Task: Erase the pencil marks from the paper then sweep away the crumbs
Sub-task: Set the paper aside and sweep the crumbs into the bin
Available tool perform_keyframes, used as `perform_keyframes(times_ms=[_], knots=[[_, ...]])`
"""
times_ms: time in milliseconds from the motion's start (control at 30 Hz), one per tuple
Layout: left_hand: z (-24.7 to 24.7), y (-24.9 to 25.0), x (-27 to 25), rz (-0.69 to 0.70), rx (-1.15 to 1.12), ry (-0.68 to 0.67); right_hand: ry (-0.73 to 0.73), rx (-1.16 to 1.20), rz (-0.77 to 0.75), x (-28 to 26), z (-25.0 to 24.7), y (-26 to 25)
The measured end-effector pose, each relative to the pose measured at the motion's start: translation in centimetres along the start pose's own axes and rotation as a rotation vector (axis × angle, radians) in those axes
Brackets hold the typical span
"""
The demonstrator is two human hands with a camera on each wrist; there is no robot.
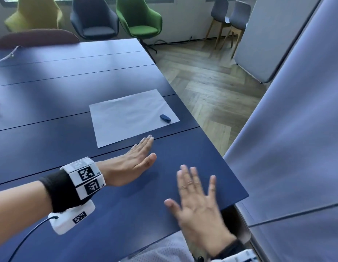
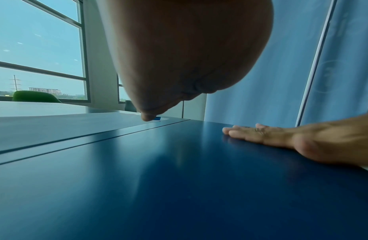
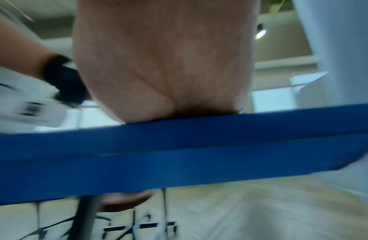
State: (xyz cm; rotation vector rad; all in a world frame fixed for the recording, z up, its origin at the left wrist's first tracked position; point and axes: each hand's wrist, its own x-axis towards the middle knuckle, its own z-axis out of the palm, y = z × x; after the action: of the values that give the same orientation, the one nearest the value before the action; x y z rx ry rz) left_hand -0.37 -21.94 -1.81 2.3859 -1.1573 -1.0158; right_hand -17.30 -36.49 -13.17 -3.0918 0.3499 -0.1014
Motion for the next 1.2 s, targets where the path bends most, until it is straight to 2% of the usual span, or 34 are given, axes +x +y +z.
perform_keyframes(times_ms=[100, 167, 333, 400, 467, 633, 700, 767, 833, 900, 933, 1000, 1033, 1133, 1200], knots=[[0.2, -0.3, -0.1, 0.004, 0.015, -0.001, -0.023, -0.031, 0.140, -0.1, -0.2, 4.4], [0.4, -0.3, -0.1, 0.000, 0.021, -0.003, 0.005, -0.012, 0.137, -0.1, -0.5, 3.9], [0.6, 0.6, 0.7, 0.008, 0.051, -0.004, 0.065, 0.078, -0.203, -0.4, -0.3, -6.2], [0.4, 0.9, 0.8, 0.010, 0.072, -0.009, 0.018, 0.107, -0.237, -0.4, -0.2, -8.1], [0.3, 0.9, 1.0, 0.030, 0.098, -0.005, -0.019, 0.114, -0.162, 0.1, -0.3, -6.6], [-0.1, 0.9, 0.7, -0.038, 0.128, -0.031, -0.054, 0.010, 0.119, 0.3, -0.3, 2.5], [0.0, 1.0, 0.7, -0.057, 0.128, -0.035, -0.051, 0.043, 0.162, 0.4, -0.8, 2.7], [0.2, 1.0, 1.1, -0.060, 0.127, -0.032, -0.026, 0.098, 0.087, 0.7, -0.9, 0.1], [0.3, 1.0, 1.5, -0.044, 0.144, -0.028, -0.072, 0.174, -0.078, 0.8, -2.0, -4.1], [0.3, 0.8, 1.9, -0.049, 0.179, -0.022, -0.195, 0.191, -0.256, 0.8, -3.0, -7.7], [0.2, 0.6, 2.0, -0.059, 0.200, -0.019, -0.264, 0.228, -0.280, 0.9, -3.4, -8.6], [-0.1, 0.1, 1.8, -0.088, 0.224, -0.021, -0.277, 0.203, -0.240, 1.5, -3.1, -8.2], [-0.3, -0.2, 1.6, -0.105, 0.233, -0.023, -0.222, 0.168, -0.175, 1.8, -2.6, -7.1], [-0.7, -1.0, 0.8, -0.160, 0.234, -0.020, -0.181, 0.178, 0.109, 2.2, -1.8, -2.6], [-0.7, -1.2, 0.2, -0.197, 0.222, -0.023, -0.192, 0.167, 0.220, 2.6, -1.9, -0.2]])
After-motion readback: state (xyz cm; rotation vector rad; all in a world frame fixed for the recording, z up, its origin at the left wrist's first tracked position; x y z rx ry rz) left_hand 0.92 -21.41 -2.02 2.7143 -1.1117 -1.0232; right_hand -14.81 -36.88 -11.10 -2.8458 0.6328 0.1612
